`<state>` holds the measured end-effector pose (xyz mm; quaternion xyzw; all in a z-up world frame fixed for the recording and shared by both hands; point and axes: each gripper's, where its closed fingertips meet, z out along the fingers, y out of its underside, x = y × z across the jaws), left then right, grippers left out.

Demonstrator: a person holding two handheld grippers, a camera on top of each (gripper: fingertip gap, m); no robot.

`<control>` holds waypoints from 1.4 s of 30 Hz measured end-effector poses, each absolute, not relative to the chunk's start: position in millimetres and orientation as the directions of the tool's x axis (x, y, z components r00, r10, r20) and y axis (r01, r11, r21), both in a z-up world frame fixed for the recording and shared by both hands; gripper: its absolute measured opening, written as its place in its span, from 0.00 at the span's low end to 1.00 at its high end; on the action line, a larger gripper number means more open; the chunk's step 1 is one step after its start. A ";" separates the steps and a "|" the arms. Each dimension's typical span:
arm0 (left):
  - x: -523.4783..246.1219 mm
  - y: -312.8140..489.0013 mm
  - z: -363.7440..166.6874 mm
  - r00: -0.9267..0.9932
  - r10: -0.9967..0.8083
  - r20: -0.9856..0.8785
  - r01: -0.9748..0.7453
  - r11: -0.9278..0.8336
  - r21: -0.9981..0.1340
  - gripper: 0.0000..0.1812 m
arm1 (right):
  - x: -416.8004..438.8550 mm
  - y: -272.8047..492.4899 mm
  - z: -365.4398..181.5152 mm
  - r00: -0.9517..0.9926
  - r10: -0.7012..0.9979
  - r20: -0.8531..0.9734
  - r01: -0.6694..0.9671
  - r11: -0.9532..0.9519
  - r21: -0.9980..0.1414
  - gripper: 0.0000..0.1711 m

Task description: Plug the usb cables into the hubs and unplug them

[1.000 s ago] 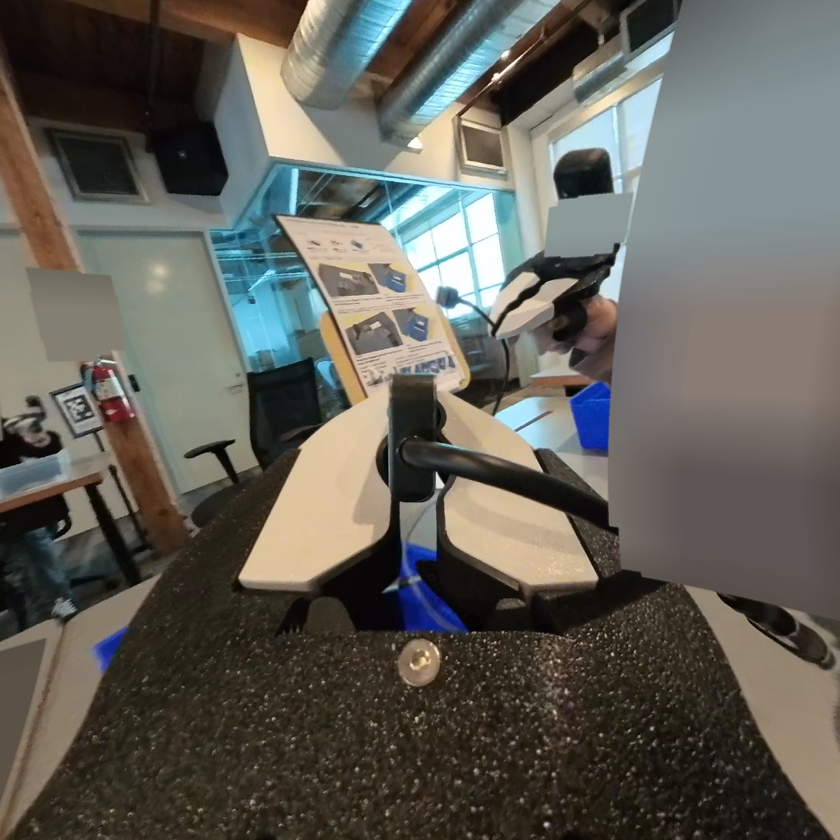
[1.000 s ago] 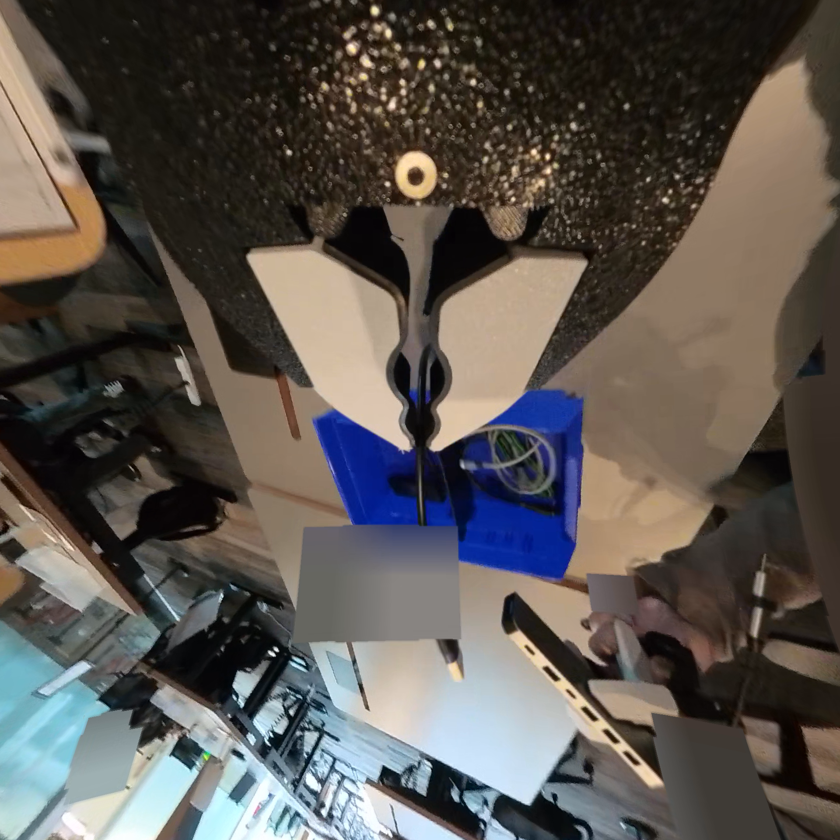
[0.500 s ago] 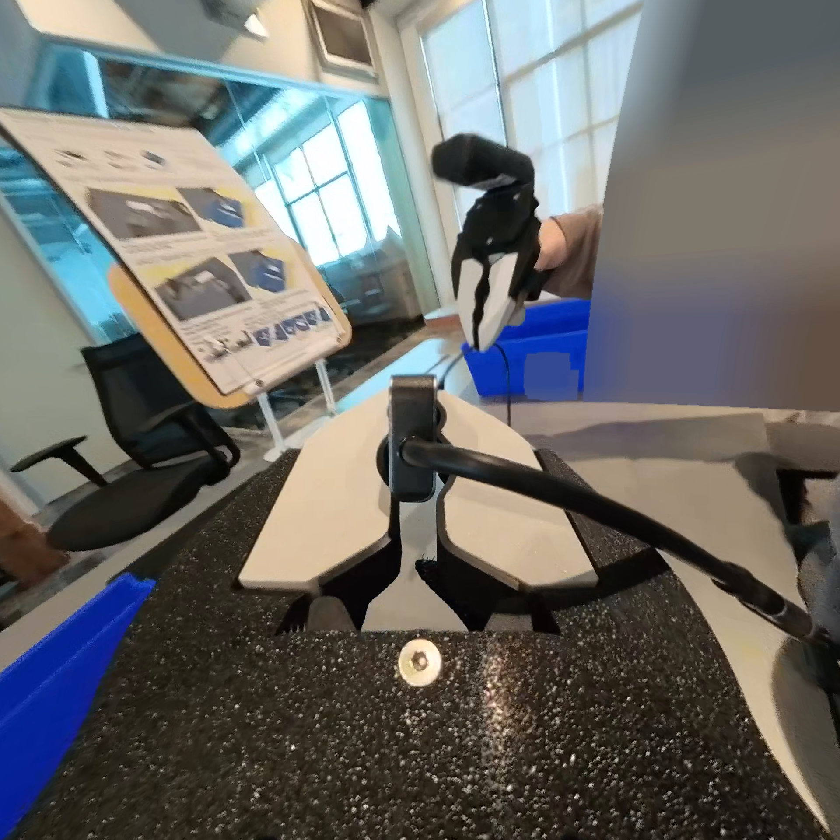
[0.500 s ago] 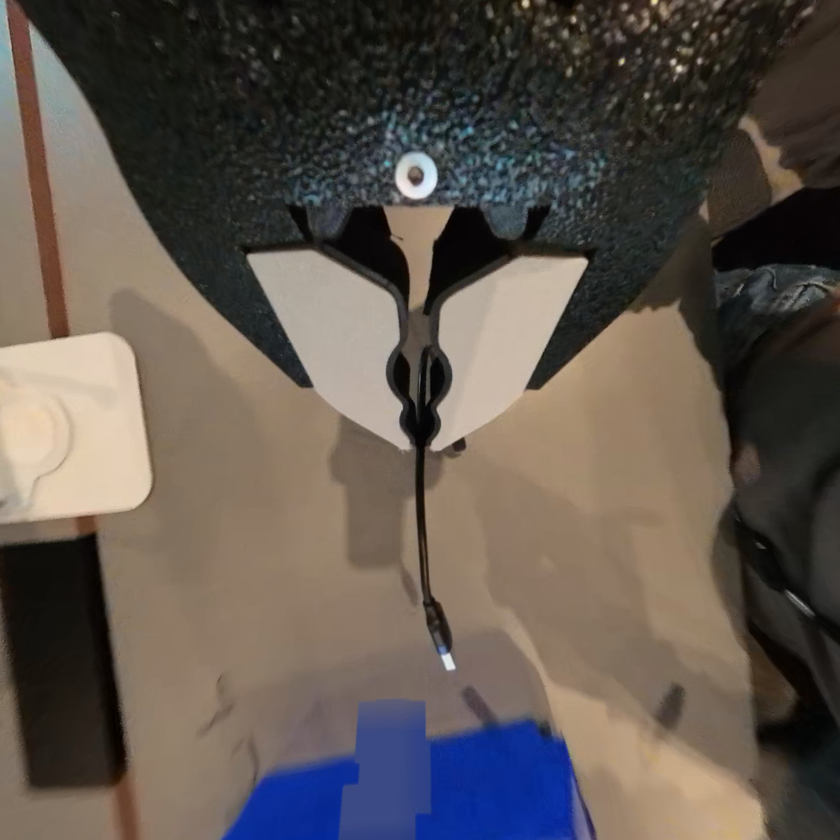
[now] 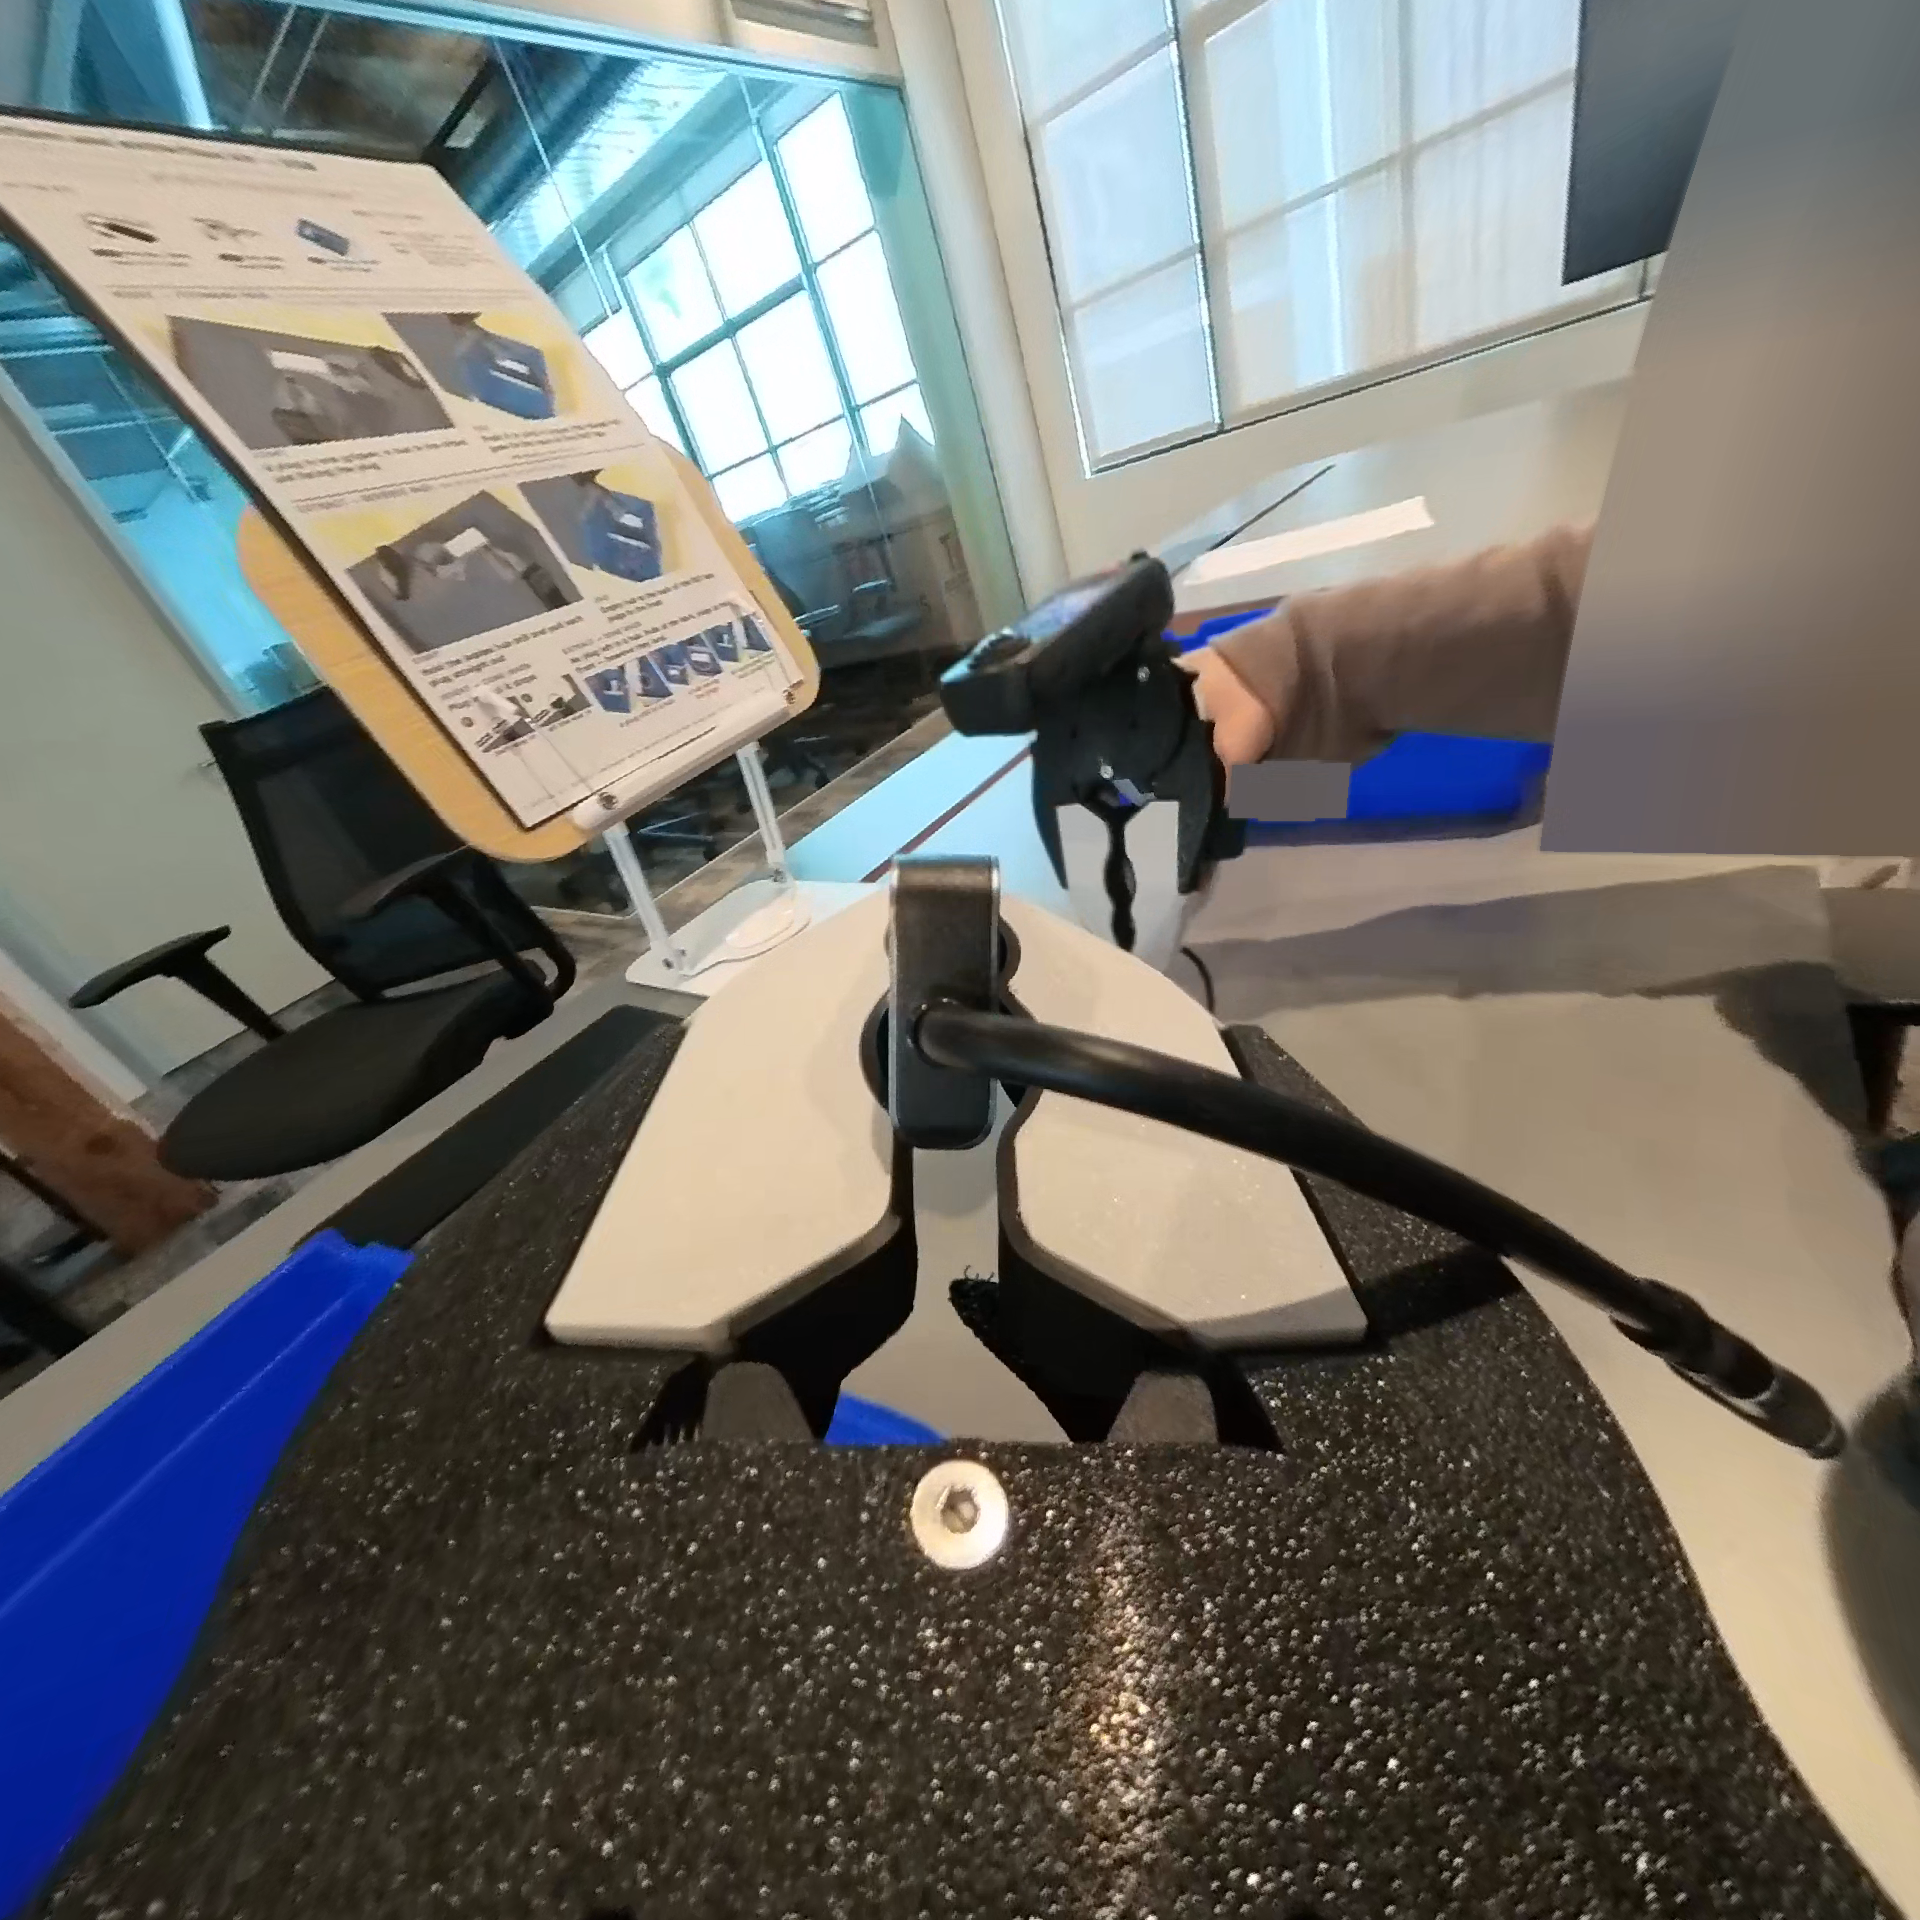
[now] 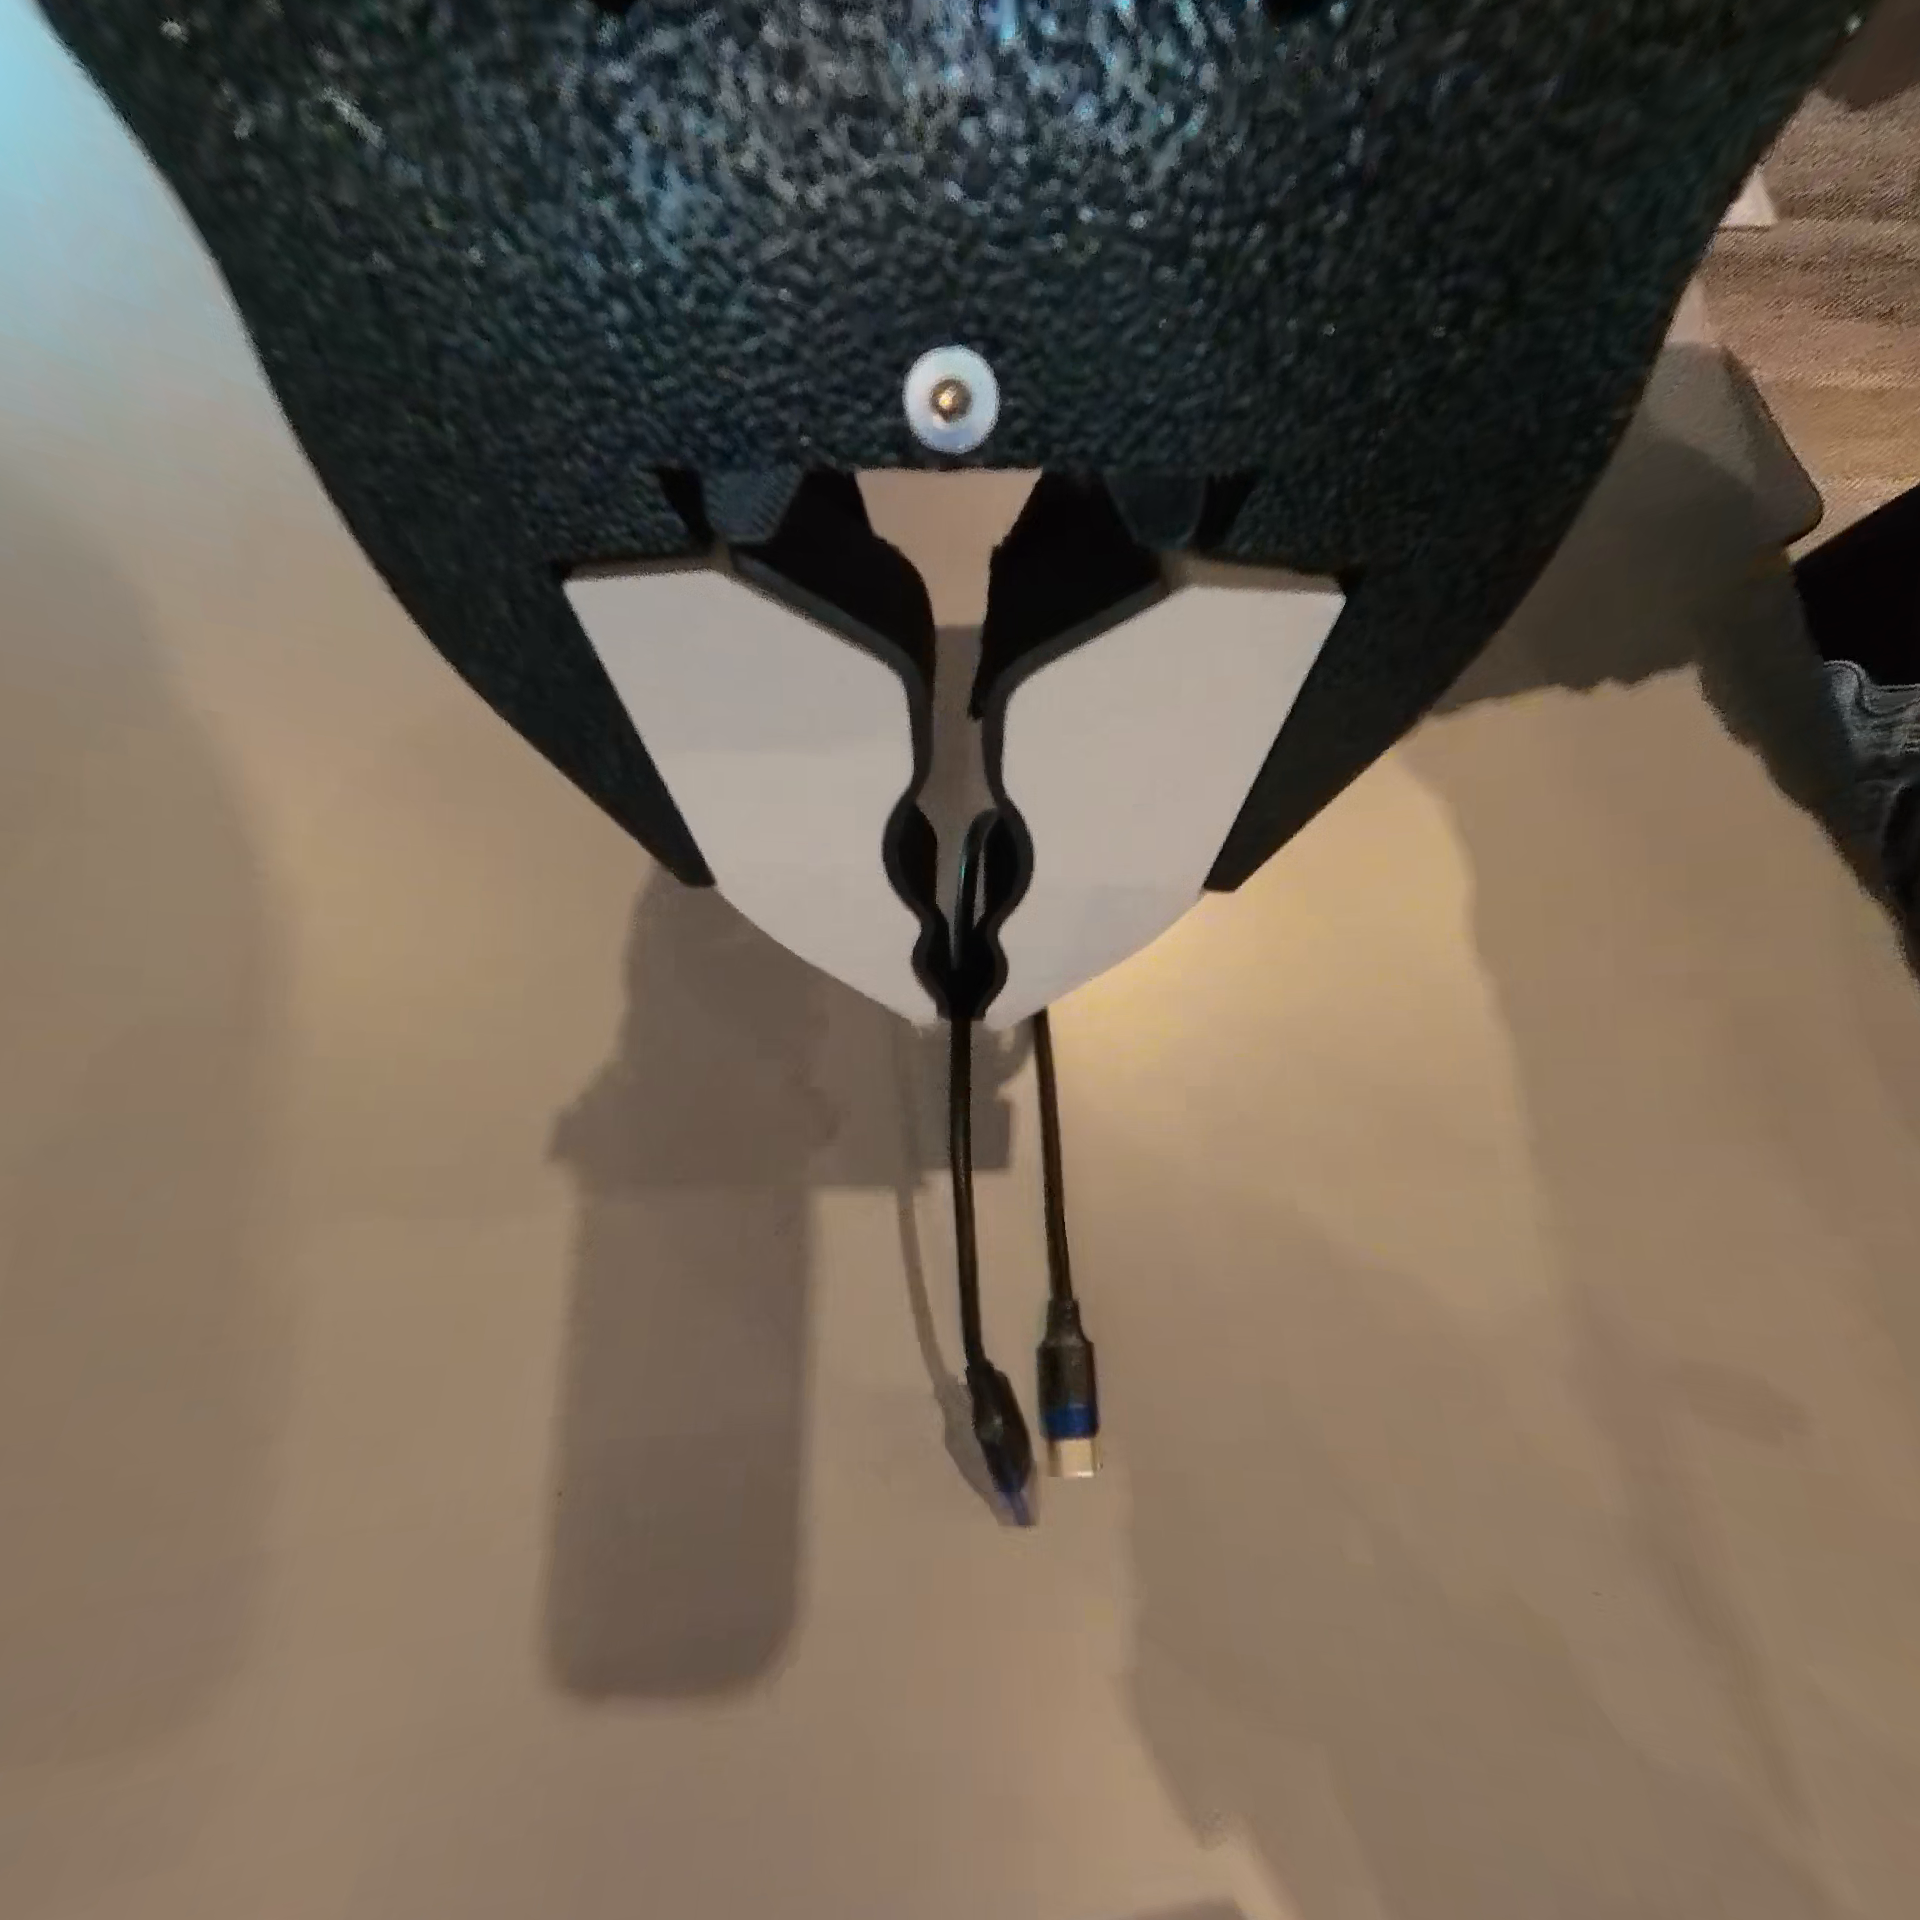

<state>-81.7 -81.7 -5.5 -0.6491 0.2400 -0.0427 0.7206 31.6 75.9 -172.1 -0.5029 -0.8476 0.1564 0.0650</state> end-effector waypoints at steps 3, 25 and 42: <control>-88.7 -83.8 -4.8 0.886 -0.359 -0.294 -0.255 0.152 -0.955 0.06 | 29.1 77.2 -175.7 -0.477 0.876 -0.067 0.820 0.417 -0.392 0.04; -85.5 -77.6 -18.3 0.873 -0.391 -0.289 -0.267 0.113 -0.957 0.06 | -37.2 61.1 -206.4 -0.511 0.859 -0.026 0.687 0.391 -0.612 0.20; -87.3 -74.4 -25.9 0.872 -0.401 -0.280 -0.267 0.088 -0.960 0.06 | -42.6 53.1 -209.4 -0.487 0.851 -0.194 0.714 0.261 -0.650 0.17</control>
